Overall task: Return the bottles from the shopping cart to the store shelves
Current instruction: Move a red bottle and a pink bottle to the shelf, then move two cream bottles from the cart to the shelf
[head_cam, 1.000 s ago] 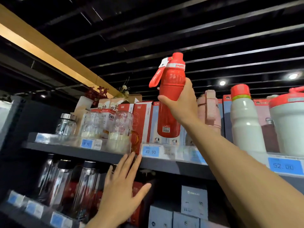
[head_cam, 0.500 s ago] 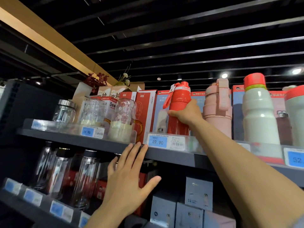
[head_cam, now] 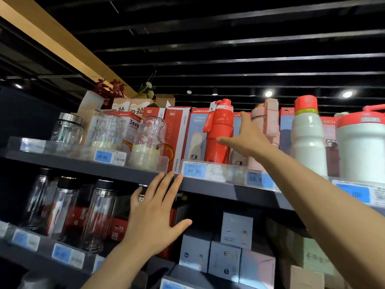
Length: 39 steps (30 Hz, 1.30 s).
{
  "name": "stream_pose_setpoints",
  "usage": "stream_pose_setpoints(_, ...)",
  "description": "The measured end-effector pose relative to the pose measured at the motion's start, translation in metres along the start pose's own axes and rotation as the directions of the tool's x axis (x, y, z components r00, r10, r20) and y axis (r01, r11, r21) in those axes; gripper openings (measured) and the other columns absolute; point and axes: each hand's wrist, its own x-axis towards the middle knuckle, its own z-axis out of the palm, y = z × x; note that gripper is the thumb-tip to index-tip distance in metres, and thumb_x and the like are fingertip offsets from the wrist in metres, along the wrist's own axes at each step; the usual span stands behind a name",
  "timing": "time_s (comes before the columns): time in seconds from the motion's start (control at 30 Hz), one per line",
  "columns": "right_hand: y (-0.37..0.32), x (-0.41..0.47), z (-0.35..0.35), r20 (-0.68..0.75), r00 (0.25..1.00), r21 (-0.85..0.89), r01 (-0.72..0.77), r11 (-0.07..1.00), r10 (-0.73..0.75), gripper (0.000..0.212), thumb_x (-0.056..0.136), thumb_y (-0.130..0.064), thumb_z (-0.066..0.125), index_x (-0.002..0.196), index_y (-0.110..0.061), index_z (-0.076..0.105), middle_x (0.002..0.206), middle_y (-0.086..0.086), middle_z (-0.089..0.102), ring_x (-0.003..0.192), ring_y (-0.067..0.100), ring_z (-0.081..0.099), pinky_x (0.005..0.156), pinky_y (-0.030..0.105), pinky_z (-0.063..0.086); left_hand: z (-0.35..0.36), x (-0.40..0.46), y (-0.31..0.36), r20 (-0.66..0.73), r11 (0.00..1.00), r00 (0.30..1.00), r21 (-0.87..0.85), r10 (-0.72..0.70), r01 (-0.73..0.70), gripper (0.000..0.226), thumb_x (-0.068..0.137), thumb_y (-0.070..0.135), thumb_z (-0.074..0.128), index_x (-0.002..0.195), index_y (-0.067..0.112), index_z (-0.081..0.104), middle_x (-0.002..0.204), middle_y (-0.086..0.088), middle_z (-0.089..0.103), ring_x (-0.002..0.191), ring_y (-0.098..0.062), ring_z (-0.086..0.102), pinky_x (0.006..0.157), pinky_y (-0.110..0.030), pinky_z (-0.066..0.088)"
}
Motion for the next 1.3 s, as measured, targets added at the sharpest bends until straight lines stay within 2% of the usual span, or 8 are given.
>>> stream_pose_setpoints(0.2,0.007,-0.070,-0.018,-0.065,0.949,-0.419,0.255,0.871,-0.309,0.054,0.088,-0.035,0.062,0.136,-0.023,0.039,0.125,0.003,0.053,0.107,0.025,0.056,0.082,0.037,0.046,0.003,0.001,-0.006,-0.036,0.997,0.998,-0.056,0.047,-0.049,0.092,0.072,0.070,0.040,0.149,0.021,0.032,0.149,-0.004,0.042,0.136,-0.021,0.030,0.090,-0.055,0.045)
stream_pose_setpoints(0.33,0.012,-0.120,-0.028,-0.017,0.882,-0.428,0.419,0.801,-0.471,0.036,0.087,-0.035,0.056,0.121,-0.025,0.048,0.114,-0.003,0.057,0.091,0.022,0.061,0.068,0.041,0.053,-0.006,0.006,-0.004,-0.018,0.983,0.999,-0.177,0.048,-0.051,0.084,0.077,0.063,0.045,0.150,0.023,0.030,0.152,-0.004,0.037,0.139,-0.021,0.024,0.095,-0.054,0.043)
stream_pose_setpoints(0.43,0.009,-0.151,-0.040,0.126,0.846,-0.473,0.510,0.718,-0.518,0.038,0.085,-0.035,0.054,0.121,-0.024,0.048,0.114,-0.004,0.057,0.087,0.020,0.061,0.060,0.040,0.054,-0.030,0.002,0.000,0.162,0.923,0.986,-0.384,0.034,0.031,0.078,0.088,0.053,0.058,0.152,0.033,0.018,0.160,0.003,0.014,0.146,-0.017,0.012,0.112,-0.042,0.027)
stream_pose_setpoints(0.53,0.005,-0.184,-0.050,0.209,0.858,-0.474,0.508,0.719,-0.469,0.035,0.087,-0.034,0.058,0.120,-0.025,0.050,0.113,-0.006,0.055,0.083,0.015,0.060,0.062,0.041,0.054,-0.065,-0.019,0.010,0.272,0.827,0.959,-0.556,0.085,0.084,0.068,0.088,0.048,0.060,0.147,0.037,0.029,0.149,0.010,0.036,0.131,-0.010,0.040,0.105,-0.030,0.036)
stream_pose_setpoints(0.73,-0.006,-0.276,-0.058,0.289,0.906,-0.297,0.391,0.871,-0.308,0.032,0.088,-0.037,0.060,0.119,-0.028,0.054,0.104,-0.022,0.046,0.070,-0.004,0.051,0.070,0.033,0.052,-0.115,-0.120,0.030,0.367,0.677,0.924,-0.708,0.107,0.203,0.037,0.084,0.043,0.066,0.120,0.042,0.058,0.100,0.020,0.065,0.089,0.003,0.061,0.081,-0.021,0.050)
stream_pose_setpoints(0.93,0.004,-0.424,-0.025,0.378,0.921,0.048,0.084,0.995,-0.096,0.022,0.088,-0.032,0.066,0.107,-0.023,0.062,0.096,-0.014,0.062,0.076,0.008,0.059,0.068,0.025,0.050,-0.140,-0.268,0.054,0.591,0.513,0.805,-0.706,0.046,0.488,0.023,0.085,0.023,0.070,0.105,0.034,0.066,0.086,0.018,0.068,0.076,-0.010,0.063,0.071,-0.026,0.051)
stream_pose_setpoints(1.13,-0.014,-0.547,0.026,0.484,0.856,0.314,-0.363,0.877,0.181,0.013,0.086,-0.025,0.070,0.092,-0.032,0.061,0.082,-0.011,0.065,0.067,0.009,0.058,0.062,0.021,0.048,-0.169,-0.394,0.033,0.774,0.514,0.630,-0.517,-0.060,0.684,0.021,0.085,0.023,0.072,0.096,0.040,0.065,0.075,0.021,0.064,0.064,-0.001,0.056,0.062,-0.013,0.043)
stream_pose_setpoints(1.3,-0.041,-0.606,0.070,0.653,0.720,0.344,-0.560,0.754,0.237,0.018,0.086,-0.016,0.071,0.091,-0.032,0.063,0.079,-0.007,0.067,0.067,0.008,0.058,0.065,0.027,0.049,-0.210,-0.465,-0.019,0.832,0.623,0.523,-0.312,-0.186,0.717,0.014,0.081,0.033,0.074,0.090,0.040,0.066,0.081,0.041,0.060,0.076,0.011,0.060,0.066,-0.005,0.041)
